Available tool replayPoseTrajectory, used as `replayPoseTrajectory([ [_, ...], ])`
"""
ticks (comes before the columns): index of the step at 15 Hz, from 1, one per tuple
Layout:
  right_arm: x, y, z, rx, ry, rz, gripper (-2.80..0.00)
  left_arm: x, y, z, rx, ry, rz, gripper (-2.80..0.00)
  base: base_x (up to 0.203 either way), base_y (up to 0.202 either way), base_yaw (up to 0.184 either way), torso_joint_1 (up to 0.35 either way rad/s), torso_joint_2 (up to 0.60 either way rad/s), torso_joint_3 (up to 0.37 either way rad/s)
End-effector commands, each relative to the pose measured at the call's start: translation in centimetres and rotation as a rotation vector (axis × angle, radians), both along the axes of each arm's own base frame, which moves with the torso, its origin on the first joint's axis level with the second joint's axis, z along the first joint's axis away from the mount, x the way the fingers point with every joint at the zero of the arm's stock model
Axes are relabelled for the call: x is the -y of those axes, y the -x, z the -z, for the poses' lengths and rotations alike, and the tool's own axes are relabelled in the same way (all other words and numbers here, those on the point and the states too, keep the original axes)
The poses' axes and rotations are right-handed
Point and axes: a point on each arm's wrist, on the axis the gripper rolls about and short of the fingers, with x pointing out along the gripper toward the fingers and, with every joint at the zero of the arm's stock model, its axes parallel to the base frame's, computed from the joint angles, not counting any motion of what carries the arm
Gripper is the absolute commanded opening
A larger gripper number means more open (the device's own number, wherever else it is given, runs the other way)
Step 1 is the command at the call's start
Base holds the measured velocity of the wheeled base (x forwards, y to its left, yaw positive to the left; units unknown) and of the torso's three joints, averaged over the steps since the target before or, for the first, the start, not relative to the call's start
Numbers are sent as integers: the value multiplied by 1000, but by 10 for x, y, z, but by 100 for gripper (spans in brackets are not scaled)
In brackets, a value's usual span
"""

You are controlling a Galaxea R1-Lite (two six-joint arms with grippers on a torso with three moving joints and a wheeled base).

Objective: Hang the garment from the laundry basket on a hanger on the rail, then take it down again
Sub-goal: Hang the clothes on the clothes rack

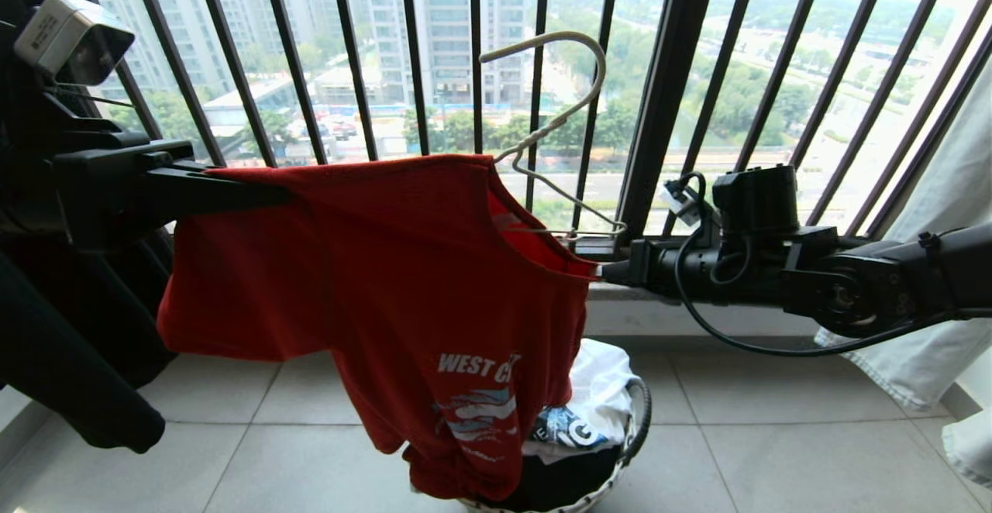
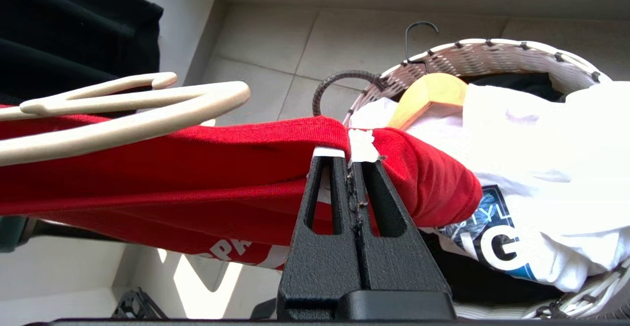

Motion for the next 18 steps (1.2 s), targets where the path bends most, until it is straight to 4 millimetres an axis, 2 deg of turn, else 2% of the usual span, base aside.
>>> replayPoseTrajectory([
  [1, -3, 0, 2, -6, -1, -9, -280, 0, 1, 0, 0, 5, 8, -280, 0, 0, 0, 0, 0, 0],
  [6, -4, -4, 8, -21, -1, -3, -280, 0, 4, -2, -19, 14, 12, -280, 0, 0, 0, 0, 0, 0],
  [18, -12, -15, 7, -35, -64, 7, -280, 2, 11, -7, -42, 21, 13, -280, 0, 0, 0, 0, 0, 0],
])
